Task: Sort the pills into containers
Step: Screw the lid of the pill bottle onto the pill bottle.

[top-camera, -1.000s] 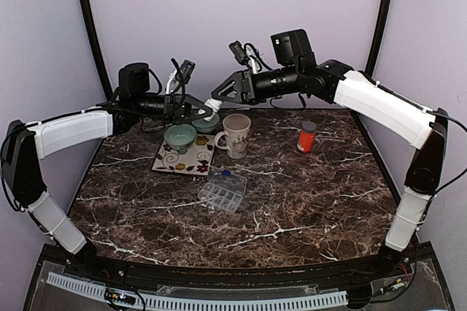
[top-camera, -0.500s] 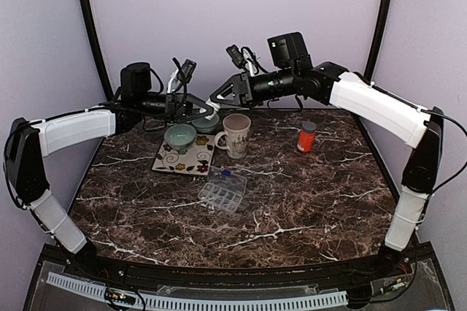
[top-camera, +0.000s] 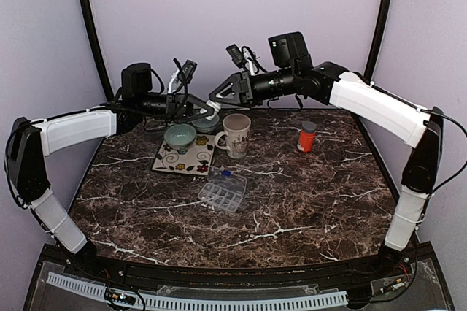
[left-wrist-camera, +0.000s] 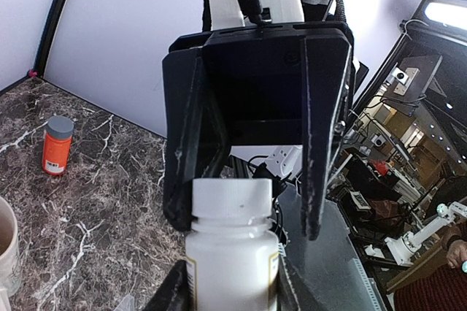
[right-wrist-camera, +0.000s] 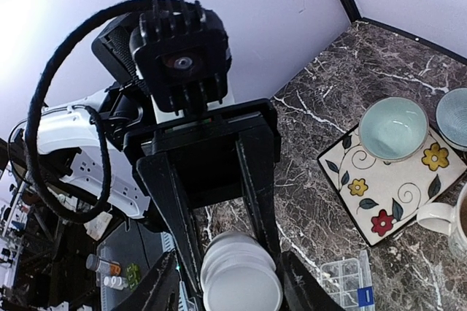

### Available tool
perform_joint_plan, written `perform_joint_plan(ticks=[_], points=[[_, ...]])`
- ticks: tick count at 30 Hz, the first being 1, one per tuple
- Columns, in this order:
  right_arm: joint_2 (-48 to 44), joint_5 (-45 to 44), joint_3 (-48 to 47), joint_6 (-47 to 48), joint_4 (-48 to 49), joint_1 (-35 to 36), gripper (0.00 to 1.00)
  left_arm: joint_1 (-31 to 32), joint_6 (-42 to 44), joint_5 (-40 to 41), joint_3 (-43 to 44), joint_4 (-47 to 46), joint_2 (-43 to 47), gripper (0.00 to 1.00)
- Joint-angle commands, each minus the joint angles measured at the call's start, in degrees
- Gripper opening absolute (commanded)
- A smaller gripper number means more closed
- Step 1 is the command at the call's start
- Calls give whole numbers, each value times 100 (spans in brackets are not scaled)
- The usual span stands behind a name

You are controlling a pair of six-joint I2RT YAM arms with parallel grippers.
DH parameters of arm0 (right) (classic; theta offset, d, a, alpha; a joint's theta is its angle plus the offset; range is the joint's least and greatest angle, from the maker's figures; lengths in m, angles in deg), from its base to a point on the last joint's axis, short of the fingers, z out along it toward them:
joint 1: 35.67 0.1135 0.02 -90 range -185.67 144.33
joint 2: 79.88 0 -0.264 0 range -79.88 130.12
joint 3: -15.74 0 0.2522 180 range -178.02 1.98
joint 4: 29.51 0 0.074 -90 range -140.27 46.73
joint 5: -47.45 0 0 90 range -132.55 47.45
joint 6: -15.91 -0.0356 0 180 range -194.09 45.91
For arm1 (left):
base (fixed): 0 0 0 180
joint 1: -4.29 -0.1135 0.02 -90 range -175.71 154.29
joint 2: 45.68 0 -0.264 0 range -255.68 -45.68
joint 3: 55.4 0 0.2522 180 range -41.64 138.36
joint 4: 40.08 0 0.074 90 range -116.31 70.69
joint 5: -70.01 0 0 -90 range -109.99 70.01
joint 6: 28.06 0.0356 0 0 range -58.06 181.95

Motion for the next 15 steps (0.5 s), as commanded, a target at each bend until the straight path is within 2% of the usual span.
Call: perform_joint_plan(ticks=[1,6,15], points=[[10,148,-68,-54,257,-33,47,-43,-16,-88,164,-158,25,0],[-52,104,-13,-64,275,-28,47,-49,-13,-96,130,-177,29,0],[-120,163,144,-183,452,-57,37,-54,-35,-79,70,-224,87,0]])
